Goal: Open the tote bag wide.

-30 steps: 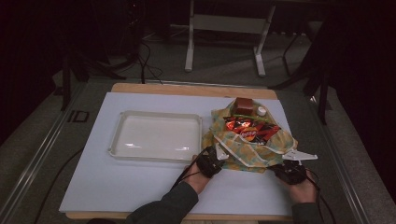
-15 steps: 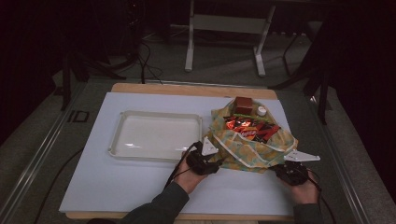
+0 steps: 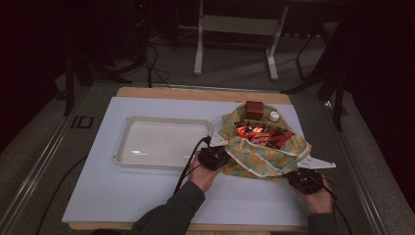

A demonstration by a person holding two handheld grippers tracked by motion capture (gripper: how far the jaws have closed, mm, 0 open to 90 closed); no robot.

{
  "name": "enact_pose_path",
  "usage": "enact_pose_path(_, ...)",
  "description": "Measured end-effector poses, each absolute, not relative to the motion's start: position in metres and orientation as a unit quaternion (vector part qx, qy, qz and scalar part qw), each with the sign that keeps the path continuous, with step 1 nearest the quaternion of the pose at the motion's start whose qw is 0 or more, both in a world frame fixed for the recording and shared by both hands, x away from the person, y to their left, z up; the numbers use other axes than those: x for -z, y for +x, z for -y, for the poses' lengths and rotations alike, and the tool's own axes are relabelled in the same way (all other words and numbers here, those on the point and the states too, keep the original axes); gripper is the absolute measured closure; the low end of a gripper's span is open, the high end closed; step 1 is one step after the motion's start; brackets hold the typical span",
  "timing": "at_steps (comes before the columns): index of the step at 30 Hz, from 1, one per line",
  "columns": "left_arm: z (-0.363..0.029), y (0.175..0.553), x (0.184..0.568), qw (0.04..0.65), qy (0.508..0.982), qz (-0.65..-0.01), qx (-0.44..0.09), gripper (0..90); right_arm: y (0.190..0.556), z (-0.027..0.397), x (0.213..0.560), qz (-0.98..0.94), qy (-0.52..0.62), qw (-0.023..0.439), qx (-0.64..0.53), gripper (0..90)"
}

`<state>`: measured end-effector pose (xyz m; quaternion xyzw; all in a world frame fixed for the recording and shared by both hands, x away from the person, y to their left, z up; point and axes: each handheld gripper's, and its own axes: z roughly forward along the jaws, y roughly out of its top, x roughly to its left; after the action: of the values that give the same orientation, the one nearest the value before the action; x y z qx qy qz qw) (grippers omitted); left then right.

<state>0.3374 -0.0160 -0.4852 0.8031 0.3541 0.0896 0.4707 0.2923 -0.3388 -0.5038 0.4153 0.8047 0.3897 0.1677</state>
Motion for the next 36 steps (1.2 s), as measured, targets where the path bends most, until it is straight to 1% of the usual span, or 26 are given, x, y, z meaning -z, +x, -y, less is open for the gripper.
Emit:
enact_pose_path(1,0.017,0.337,0.489,0.458,0.811,-0.353,-0.096,89.5,0.294,0.341,0.505,-0.803,0.418,0.166,-0.39,88.9)
enact_pose_path(2,0.017,0.337,0.489,0.458,0.811,-0.353,-0.096,89.6,0.294,0.341,0.505,-0.803,0.418,0.166,-0.39,88.9)
enact_pose_path(3,0.018,0.337,0.495,0.441,0.818,-0.355,-0.097,89.6,0.295,0.342,0.507,-0.803,0.422,0.164,-0.387,89.2)
enact_pose_path(4,0.018,0.337,0.495,0.441,0.818,-0.355,-0.097,89.6,0.295,0.342,0.507,-0.803,0.422,0.164,-0.387,89.2)
enact_pose_path(5,0.021,0.339,0.502,0.415,0.831,-0.357,-0.105,89.6,0.297,0.342,0.509,-0.803,0.429,0.161,-0.381,89.4)
enact_pose_path(6,0.021,0.339,0.502,0.415,0.831,-0.357,-0.105,89.6,0.297,0.342,0.509,-0.803,0.429,0.161,-0.381,89.4)
enact_pose_path(7,0.023,0.342,0.51,0.392,0.839,-0.363,-0.103,89.6,0.3,0.341,0.513,-0.805,0.435,0.16,-0.369,89.6)
enact_pose_path(8,0.023,0.342,0.51,0.392,0.839,-0.363,-0.103,89.6,0.3,0.341,0.513,-0.805,0.435,0.16,-0.369,89.6)
enact_pose_path(11,0.029,0.347,0.518,0.358,0.847,-0.376,-0.109,89.6,0.304,0.339,0.518,-0.81,0.442,0.16,-0.35,90.0)
enact_pose_path(15,0.034,0.347,0.517,0.338,0.853,-0.381,-0.116,89.6,0.305,0.34,0.52,-0.809,0.45,0.158,-0.343,90.0)
enact_pose_path(17,0.033,0.347,0.517,0.344,0.851,-0.38,-0.117,89.4,0.304,0.342,0.519,-0.808,0.45,0.158,-0.345,89.3)
enact_pose_path(21,0.03,0.344,0.515,0.356,0.848,-0.375,-0.118,89.1,0.297,0.344,0.513,-0.811,0.445,0.154,-0.348,75.4)
enact_pose_path(22,0.03,0.344,0.515,0.356,0.848,-0.375,-0.118,89.0,0.297,0.344,0.513,-0.811,0.445,0.154,-0.348,75.4)
enact_pose_path(23,0.029,0.344,0.514,0.36,0.846,-0.373,-0.119,88.9,0.292,0.346,0.508,-0.813,0.439,0.163,-0.346,66.4)
enact_pose_path(25,0.028,0.343,0.513,0.362,0.845,-0.374,-0.121,88.7,0.289,0.347,0.505,-0.815,0.435,0.166,-0.345,61.7)
enact_pose_path(26,0.028,0.343,0.513,0.362,0.845,-0.374,-0.121,88.6,0.289,0.347,0.505,-0.815,0.435,0.166,-0.345,61.7)
enact_pose_path(27,0.028,0.343,0.513,0.364,0.844,-0.374,-0.121,88.4,0.283,0.348,0.503,-0.819,0.431,0.167,-0.34,57.9)
enact_pose_path(30,0.027,0.343,0.513,0.365,0.844,-0.374,-0.122,88.1,0.278,0.349,0.503,-0.821,0.427,0.164,-0.341,55.8)
enact_pose_path(31,0.027,0.343,0.513,0.364,0.844,-0.375,-0.122,88.1,0.275,0.352,0.502,-0.82,0.426,0.166,-0.344,53.5)
enact_pose_path(32,0.027,0.343,0.513,0.364,0.844,-0.375,-0.122,88.1,0.275,0.352,0.502,-0.82,0.426,0.166,-0.344,53.5)
enact_pose_path(33,0.027,0.343,0.514,0.365,0.844,-0.374,-0.124,88.0,0.271,0.355,0.499,-0.816,0.429,0.166,-0.351,50.7)
enact_pose_path(35,0.027,0.343,0.514,0.365,0.844,-0.373,-0.123,88.0,0.27,0.356,0.497,-0.814,0.429,0.169,-0.354,49.7)
enact_pose_path(36,0.027,0.343,0.514,0.366,0.843,-0.373,-0.124,87.9,0.268,0.358,0.495,-0.811,0.431,0.172,-0.356,47.8)
